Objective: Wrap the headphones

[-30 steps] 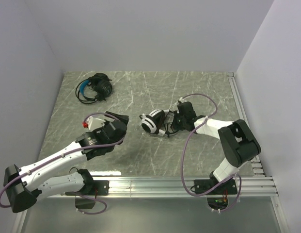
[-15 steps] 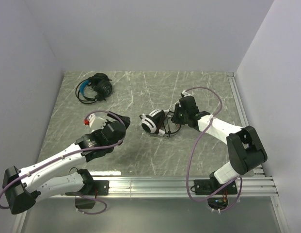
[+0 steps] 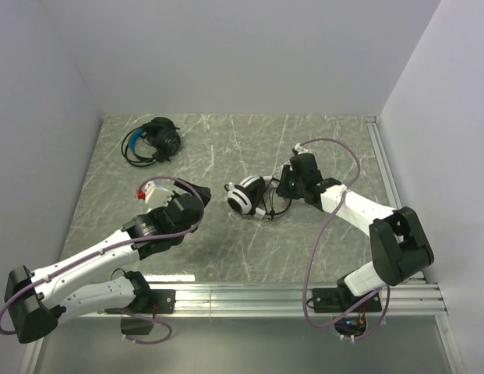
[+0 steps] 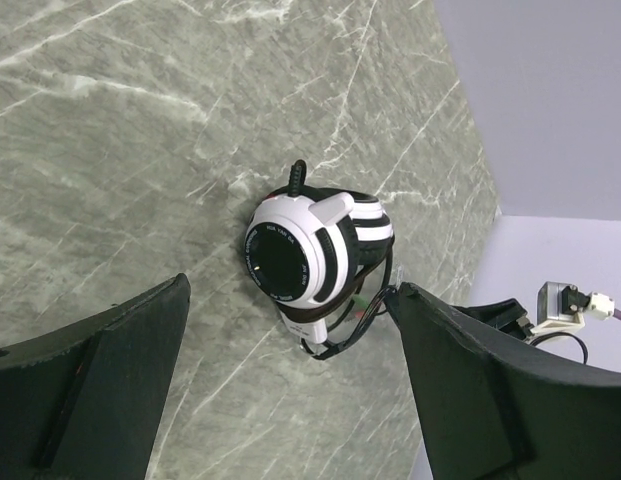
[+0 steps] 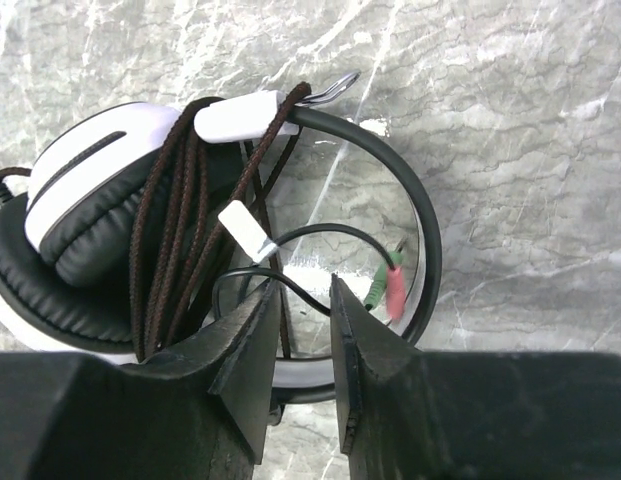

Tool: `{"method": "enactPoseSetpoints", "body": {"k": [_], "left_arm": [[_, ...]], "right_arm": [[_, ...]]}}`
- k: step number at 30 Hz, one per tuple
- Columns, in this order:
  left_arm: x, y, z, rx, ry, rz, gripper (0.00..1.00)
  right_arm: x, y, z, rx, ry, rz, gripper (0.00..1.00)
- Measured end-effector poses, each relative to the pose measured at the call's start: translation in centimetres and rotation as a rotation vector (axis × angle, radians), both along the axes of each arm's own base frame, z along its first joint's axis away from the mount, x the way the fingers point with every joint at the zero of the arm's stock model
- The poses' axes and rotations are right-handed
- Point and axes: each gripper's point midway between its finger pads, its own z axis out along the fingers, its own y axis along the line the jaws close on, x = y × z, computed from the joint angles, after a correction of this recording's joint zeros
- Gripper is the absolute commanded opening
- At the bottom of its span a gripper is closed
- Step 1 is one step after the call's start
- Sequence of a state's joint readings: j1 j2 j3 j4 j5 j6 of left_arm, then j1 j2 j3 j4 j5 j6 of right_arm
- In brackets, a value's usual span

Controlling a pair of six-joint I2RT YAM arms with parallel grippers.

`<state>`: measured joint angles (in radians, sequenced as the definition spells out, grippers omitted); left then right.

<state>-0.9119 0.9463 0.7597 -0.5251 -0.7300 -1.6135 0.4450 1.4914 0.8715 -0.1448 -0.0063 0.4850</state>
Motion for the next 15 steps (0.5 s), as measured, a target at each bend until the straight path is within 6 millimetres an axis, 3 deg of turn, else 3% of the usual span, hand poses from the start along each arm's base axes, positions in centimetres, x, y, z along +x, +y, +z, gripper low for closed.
{"method": "enactPoseSetpoints", "body": {"k": [5, 8, 12, 15], "left_arm": [[0.0, -0.2, 0.1, -0.004, 0.0, -0.008, 0.9], [0.0, -0.3, 0.1, -0.008, -0.001, -0.011, 0.9], [0.0, -0.5, 0.0, -0.007, 0.001, -0.016, 0.9], [0.0, -0.6, 0.0, -0.006, 0.0, -0.022, 0.9]], "right_arm": [[0.0, -0.2, 0.8, 0.001, -0.018, -0.003, 0.37], [-0.1, -0.2, 1.3, 0.003, -0.03, -0.002, 0.34], [-0.2, -0.3, 1.4, 0.0, -0.031, -0.003, 0.13], [-0.3, -0.4, 1.3, -0.004, -0.022, -0.004, 0.04]]}}
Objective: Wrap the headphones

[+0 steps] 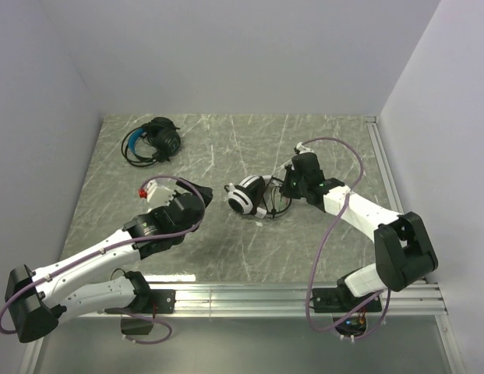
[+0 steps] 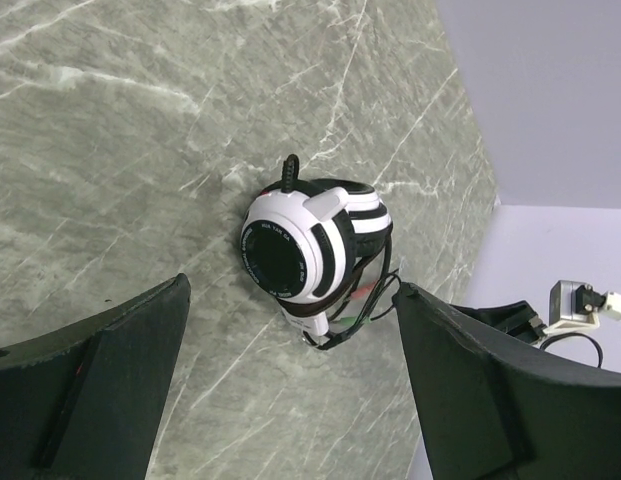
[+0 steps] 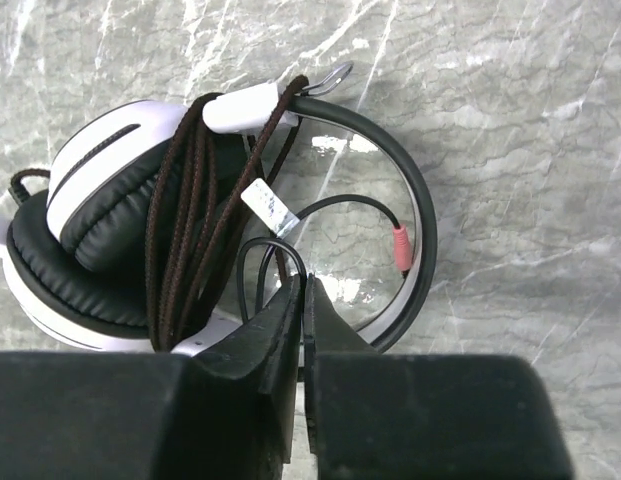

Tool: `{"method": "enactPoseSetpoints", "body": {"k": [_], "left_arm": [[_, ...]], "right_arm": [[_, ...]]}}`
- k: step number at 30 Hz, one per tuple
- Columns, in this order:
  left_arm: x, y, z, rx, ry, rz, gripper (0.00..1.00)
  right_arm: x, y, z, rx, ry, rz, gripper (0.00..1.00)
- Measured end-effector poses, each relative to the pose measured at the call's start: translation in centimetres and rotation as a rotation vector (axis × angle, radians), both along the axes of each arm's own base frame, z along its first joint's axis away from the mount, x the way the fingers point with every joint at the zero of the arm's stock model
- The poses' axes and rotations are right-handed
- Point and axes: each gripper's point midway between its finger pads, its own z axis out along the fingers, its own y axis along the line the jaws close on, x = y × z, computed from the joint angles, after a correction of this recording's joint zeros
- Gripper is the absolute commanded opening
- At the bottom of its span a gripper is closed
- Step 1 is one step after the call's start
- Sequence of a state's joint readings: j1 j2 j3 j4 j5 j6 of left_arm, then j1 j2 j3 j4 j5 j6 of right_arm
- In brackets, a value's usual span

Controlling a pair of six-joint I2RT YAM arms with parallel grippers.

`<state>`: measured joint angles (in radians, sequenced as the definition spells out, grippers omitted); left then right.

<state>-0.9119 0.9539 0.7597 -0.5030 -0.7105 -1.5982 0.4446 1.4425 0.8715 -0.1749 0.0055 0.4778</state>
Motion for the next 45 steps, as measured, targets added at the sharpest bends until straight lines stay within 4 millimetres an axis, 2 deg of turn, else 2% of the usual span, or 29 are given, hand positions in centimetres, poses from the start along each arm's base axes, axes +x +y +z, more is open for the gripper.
{"method": "enactPoseSetpoints", "body": {"k": [5, 11, 15, 19, 34, 38, 45], "left_arm": [[0.1, -0.2, 0.0, 0.0, -0.001, -0.008, 0.9], [0.2, -0.6, -0.3, 0.003, 0.004, -0.017, 0.9], [0.2, -0.7, -0.5, 0.01, 0.009, -0.021, 0.9], [0.2, -0.7, -0.5, 0.016, 0.008, -0.024, 0.9], [0.3, -0.8, -0.5, 0.028, 0.002, -0.035, 0.9], [0.3, -0.8, -0.4, 0.031, 0.001, -0.038, 0.9], [0.4, -0.9, -0.3, 0.03, -0.006, -0.042, 0.9]], "right_arm": [[0.0, 0.1, -0.5, -0.005, 0.019, 0.002, 0.0], [2.4, 1.9, -1.6, -0.001, 0.066, 0.021, 0.0], [3.0, 2.5, -4.6, -0.033, 0.133, 0.026, 0.0], [2.4, 2.4, -7.9, -0.069, 0.21, 0.015, 0.0], [2.4, 2.0, -7.4, -0.121, 0.224, -0.003, 0.01], [2.4, 1.8, -5.9, -0.125, 0.215, -0.01, 0.1], [2.5, 1.7, -1.7, -0.089, 0.134, -0.014, 0.25]]}}
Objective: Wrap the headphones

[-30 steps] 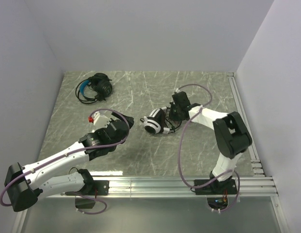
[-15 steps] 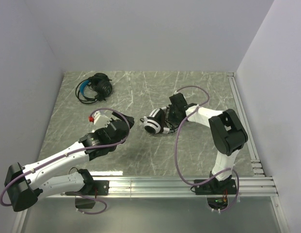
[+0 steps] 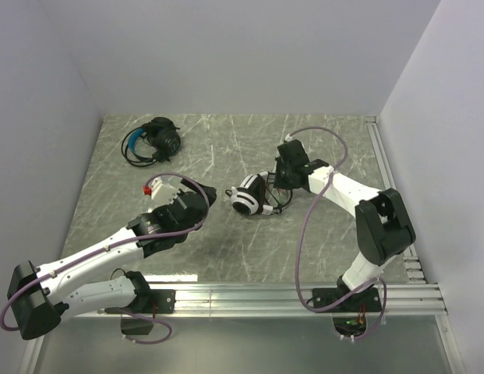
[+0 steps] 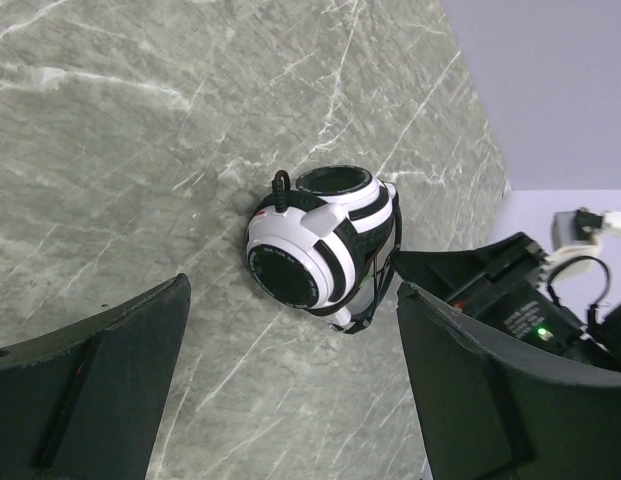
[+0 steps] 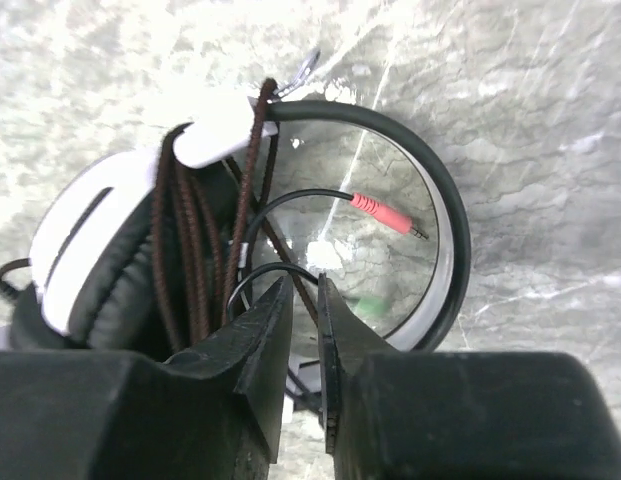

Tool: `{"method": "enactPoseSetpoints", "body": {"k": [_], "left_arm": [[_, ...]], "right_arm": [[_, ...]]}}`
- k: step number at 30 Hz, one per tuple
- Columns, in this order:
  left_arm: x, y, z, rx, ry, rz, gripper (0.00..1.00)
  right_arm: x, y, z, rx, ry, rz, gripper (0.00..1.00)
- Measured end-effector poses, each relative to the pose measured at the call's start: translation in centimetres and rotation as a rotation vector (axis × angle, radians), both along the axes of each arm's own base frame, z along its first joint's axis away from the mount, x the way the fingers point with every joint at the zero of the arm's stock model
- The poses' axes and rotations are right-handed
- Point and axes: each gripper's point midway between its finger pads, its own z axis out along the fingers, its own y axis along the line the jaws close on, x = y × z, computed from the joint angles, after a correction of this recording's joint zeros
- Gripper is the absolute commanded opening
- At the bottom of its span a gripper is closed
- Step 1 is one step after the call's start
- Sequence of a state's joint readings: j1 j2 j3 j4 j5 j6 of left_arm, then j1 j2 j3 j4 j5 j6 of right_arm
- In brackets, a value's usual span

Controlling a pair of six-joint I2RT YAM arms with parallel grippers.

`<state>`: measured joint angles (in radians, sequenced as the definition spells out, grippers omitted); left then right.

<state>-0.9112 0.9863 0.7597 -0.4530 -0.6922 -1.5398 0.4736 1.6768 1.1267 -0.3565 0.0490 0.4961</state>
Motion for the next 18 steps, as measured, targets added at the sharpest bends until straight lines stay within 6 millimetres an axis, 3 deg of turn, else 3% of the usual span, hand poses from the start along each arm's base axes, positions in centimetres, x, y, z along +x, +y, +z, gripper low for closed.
{"method": "enactPoseSetpoints", "body": {"k": [18], "left_arm": [[0.1, -0.6, 0.1, 0.006, -0.001, -0.024, 0.89]], "right_arm": [[-1.0, -0.9, 4.2, 0.021, -0.093, 0.0, 0.42]]}}
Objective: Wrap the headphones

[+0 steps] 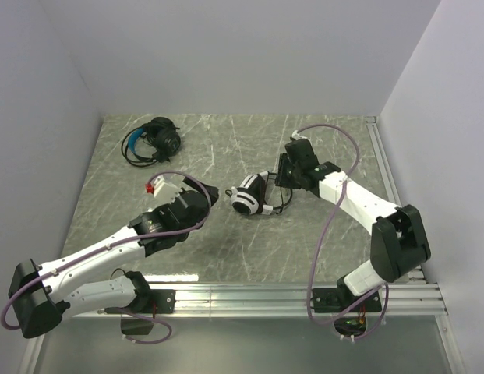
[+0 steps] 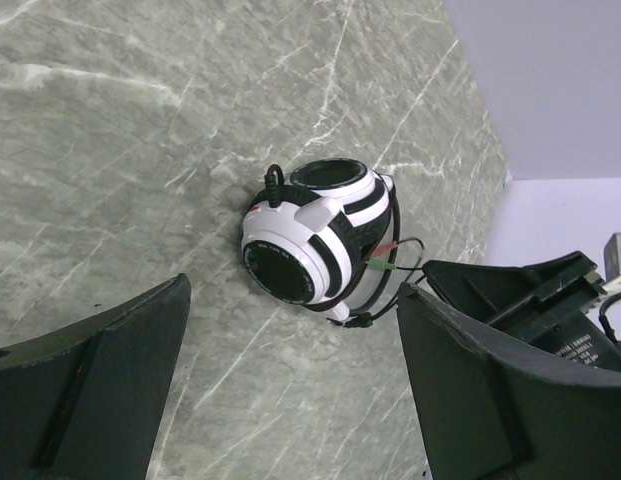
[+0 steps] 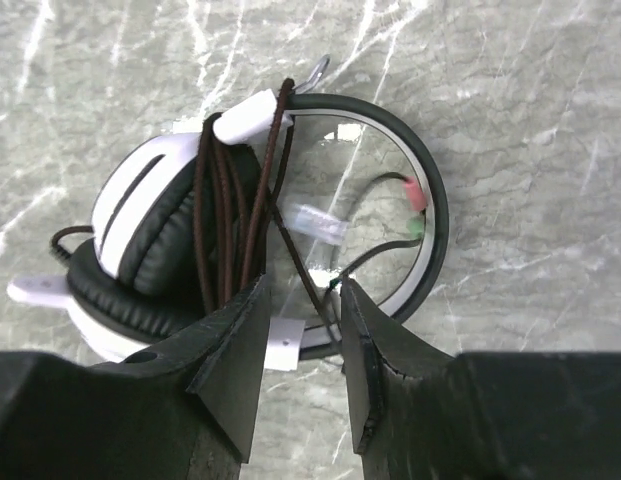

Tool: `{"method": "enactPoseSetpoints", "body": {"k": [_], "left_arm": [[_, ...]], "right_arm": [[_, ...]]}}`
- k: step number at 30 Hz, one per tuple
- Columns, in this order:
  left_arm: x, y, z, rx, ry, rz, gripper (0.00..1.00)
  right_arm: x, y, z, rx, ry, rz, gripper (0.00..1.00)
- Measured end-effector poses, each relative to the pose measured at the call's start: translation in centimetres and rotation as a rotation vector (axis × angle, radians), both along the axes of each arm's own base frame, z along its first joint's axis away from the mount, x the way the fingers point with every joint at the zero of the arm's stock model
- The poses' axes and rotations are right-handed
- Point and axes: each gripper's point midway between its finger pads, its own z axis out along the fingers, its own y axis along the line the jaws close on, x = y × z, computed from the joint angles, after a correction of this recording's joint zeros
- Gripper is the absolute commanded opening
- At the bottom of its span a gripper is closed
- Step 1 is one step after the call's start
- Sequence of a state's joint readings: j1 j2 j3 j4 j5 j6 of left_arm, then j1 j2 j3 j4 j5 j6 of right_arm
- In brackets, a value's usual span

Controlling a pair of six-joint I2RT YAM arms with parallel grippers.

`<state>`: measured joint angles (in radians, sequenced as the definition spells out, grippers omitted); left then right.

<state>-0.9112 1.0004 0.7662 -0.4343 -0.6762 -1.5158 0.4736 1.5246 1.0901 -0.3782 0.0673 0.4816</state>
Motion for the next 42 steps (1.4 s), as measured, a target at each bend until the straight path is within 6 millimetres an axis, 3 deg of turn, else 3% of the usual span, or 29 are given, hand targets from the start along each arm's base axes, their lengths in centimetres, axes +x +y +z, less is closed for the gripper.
{"method": "enactPoseSetpoints", "body": {"k": [6, 16, 23, 27, 30, 31, 33, 36, 42], "left_arm": [[0.1, -0.3, 0.2, -0.001, -0.004, -0.01, 0.89], [0.1, -0.3, 0.2, -0.002, -0.002, -0.013, 0.89], [0.0, -0.5, 0.2, -0.006, -0.001, -0.018, 0.9], [0.0, -0.5, 0.2, -0.001, -0.001, -0.024, 0.9], [0.0, -0.7, 0.5, 0.003, -0.015, -0.042, 0.91], [0.1, -0.7, 0.7, 0.01, -0.024, -0.051, 0.91], [0.1, -0.8, 1.3, 0.029, -0.051, -0.078, 0.98], [-0.1, -0.6, 2.0, 0.076, -0.085, -0.117, 0.99], [-0.5, 0.3, 2.6, 0.201, -0.132, -0.192, 0.96]], "right_arm": [[-0.2, 0.0, 1.4, 0.018, -0.032, 0.004, 0.43], [-1.9, -0.9, -0.2, 0.002, 0.0, 0.006, 0.43], [-2.2, -1.3, 4.3, 0.057, -0.127, -0.006, 0.44], [-2.9, -2.3, 5.0, 0.085, -0.176, -0.029, 0.47], [-3.5, -3.5, 4.4, 0.102, -0.19, -0.063, 0.55], [-3.8, -3.9, 4.2, 0.108, -0.195, -0.075, 0.74], [-4.3, -4.5, 4.0, 0.125, -0.22, -0.098, 0.98], [-5.5, -5.6, 4.6, 0.154, -0.297, -0.122, 1.0], [-7.4, -7.8, 8.3, 0.235, -0.534, -0.185, 1.0]]}}
